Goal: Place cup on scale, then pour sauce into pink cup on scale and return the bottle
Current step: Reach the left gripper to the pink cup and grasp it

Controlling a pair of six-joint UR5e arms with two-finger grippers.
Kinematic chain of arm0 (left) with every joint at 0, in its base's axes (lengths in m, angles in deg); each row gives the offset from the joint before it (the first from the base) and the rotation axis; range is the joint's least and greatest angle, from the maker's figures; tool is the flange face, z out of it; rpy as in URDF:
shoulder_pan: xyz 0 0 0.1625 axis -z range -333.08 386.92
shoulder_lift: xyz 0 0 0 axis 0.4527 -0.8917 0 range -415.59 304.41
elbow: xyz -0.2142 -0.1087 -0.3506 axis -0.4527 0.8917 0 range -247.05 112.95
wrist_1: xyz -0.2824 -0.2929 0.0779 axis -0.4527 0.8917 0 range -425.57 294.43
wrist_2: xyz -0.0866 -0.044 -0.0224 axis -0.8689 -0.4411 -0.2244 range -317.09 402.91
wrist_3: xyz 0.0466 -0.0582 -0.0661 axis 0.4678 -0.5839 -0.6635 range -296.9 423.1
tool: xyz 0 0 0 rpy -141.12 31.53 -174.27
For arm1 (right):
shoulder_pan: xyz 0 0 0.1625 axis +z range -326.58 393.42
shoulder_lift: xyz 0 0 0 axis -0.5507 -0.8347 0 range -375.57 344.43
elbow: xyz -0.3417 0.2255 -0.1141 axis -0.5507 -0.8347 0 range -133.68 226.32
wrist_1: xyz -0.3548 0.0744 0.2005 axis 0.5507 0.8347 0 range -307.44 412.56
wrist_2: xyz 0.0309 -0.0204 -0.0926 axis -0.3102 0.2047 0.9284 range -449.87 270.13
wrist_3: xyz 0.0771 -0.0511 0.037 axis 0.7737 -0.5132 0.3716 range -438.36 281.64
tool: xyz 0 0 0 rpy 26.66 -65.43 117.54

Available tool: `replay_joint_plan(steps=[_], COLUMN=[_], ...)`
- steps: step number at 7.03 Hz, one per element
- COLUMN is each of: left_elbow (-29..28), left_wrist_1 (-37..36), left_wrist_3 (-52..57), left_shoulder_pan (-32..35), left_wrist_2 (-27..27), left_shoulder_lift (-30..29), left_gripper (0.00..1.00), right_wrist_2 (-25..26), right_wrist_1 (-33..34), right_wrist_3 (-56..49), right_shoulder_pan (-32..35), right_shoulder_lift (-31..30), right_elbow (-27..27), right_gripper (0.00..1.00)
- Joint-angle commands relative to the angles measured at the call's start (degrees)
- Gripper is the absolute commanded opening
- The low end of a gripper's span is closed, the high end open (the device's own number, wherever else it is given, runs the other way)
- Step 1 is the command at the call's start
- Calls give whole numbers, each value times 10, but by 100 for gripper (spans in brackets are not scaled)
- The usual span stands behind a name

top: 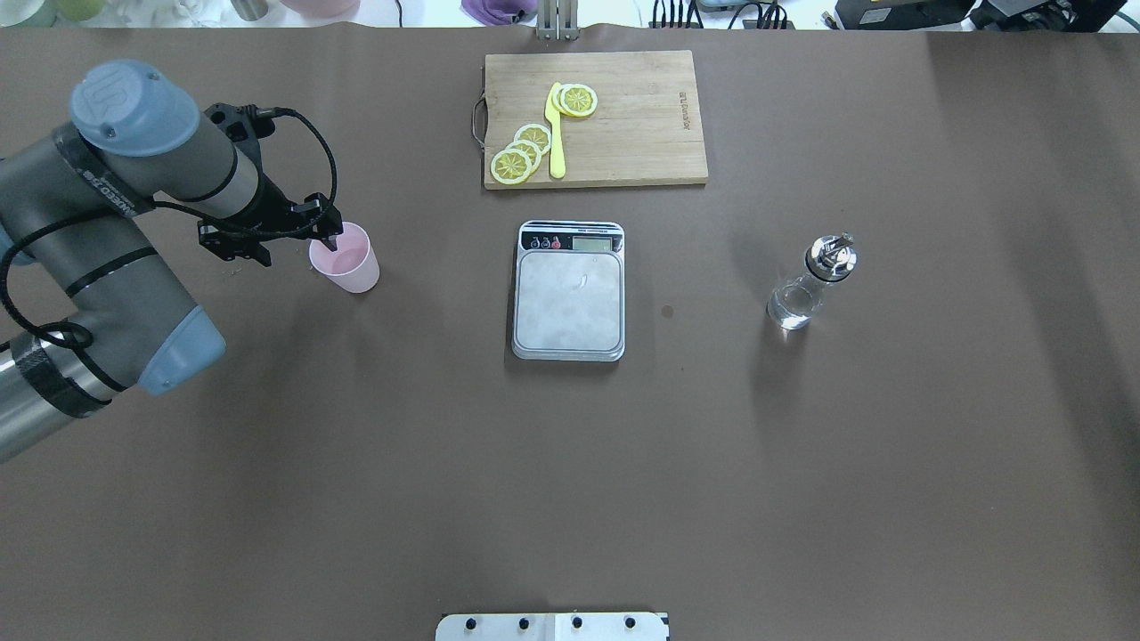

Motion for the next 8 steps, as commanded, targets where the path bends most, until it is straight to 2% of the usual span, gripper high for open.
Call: replay_joint_plan(steps=[1, 2, 3, 4, 6, 8], left_elbow=[-23, -27, -26, -22, -13, 32], left_wrist_1=[1, 9, 10, 10, 9, -30], left_wrist_3=[-1, 0, 4, 5, 6, 6], left_shoulder_pan=[-6, -7, -7, -7, -6, 29], left_wrist_2=[0, -1, -2, -3, -9, -59], left_shoulder_lift=[-16, -16, -16, -16, -16, -18], left_gripper=[79, 49, 9, 0, 0, 0], right_wrist_2=[0, 0, 0, 0, 0, 0], right_wrist_1=[0, 0, 0, 0, 0, 0], right_wrist_3=[0, 0, 0, 0, 0, -1], right_shoulder_pan=[0, 1, 0, 0, 0, 0], right_shoulder_lift=[1, 1, 1, 0, 0, 0], right_elbow=[0, 0, -1, 0, 0, 0], right_gripper=[100, 100, 100, 100, 100, 100])
